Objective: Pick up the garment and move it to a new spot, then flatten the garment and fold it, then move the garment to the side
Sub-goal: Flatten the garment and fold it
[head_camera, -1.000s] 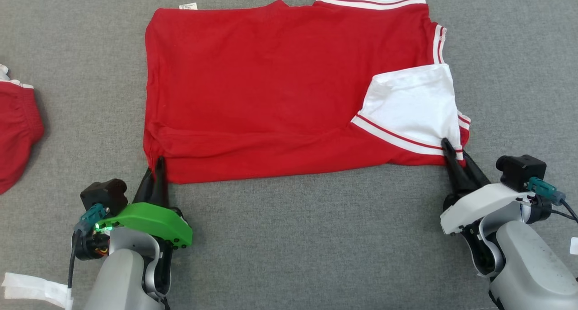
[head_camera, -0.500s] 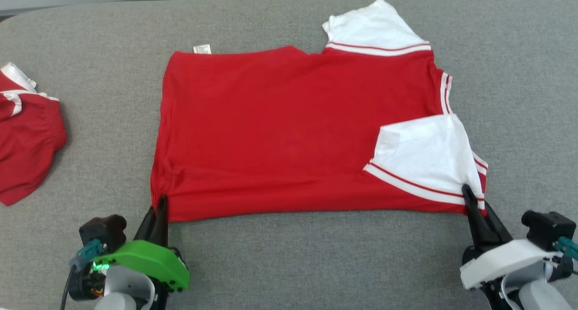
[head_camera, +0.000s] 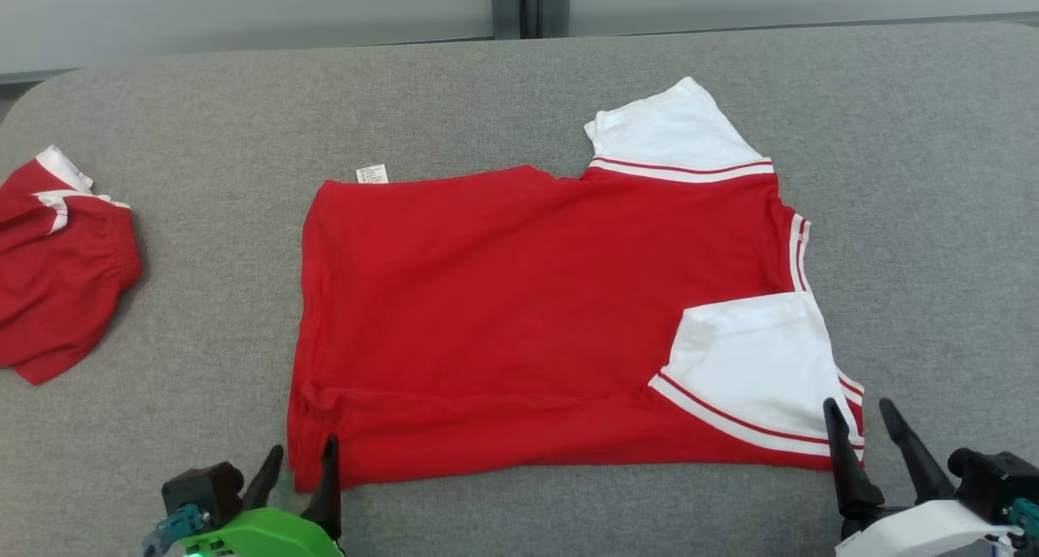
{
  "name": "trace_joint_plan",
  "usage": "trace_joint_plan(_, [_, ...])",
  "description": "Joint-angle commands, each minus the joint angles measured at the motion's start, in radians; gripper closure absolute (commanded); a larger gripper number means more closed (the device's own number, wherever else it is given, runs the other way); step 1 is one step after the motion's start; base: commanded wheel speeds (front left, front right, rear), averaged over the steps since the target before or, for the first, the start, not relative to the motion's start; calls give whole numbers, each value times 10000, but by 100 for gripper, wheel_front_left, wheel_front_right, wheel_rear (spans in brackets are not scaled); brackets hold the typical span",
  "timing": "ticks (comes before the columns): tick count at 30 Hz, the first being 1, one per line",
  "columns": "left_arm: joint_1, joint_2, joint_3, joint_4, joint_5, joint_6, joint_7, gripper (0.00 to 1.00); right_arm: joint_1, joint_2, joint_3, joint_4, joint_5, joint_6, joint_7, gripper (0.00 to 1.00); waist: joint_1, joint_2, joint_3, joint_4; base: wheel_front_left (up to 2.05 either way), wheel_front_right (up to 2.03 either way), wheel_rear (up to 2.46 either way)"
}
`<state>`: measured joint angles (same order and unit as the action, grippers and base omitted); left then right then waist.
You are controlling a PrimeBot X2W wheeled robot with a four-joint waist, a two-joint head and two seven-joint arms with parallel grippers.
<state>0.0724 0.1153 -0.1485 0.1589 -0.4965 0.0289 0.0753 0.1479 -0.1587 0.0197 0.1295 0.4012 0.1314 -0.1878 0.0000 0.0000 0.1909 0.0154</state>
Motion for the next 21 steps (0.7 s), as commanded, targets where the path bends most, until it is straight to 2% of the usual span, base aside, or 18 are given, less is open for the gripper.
trace_joint_plan(1, [-50, 113, 62, -14, 197, 114, -341, 0, -185, 14, -154, -177, -304, -15, -120, 0, 0, 0, -65, -62, 0, 0, 0])
trace_joint_plan(5, [-335, 194, 83, -309, 1055, 540, -1659, 0, -474, -29, -377, -781, -1034, -15, -218, 0, 0, 0, -206, -134, 0, 0, 0])
trace_joint_plan(9, [-587, 301, -17, -740, 1727, 834, -2451, 0, -774, -111, -392, -1638, -1427, -15, 38, 0, 0, 0, -349, -198, 0, 0, 0])
trace_joint_plan(15, [-971, 573, -19, -1265, 2066, 996, -2456, 0, -1123, -247, -229, -2610, -1547, -15, 638, 0, 0, 0, -453, -312, 0, 0, 0])
trace_joint_plan(21, [-1174, 742, -88, -1437, 2124, 1022, -2081, 0, -1097, -134, -317, -2960, -1413, -15, 855, 0, 0, 0, -360, -326, 0, 0, 0])
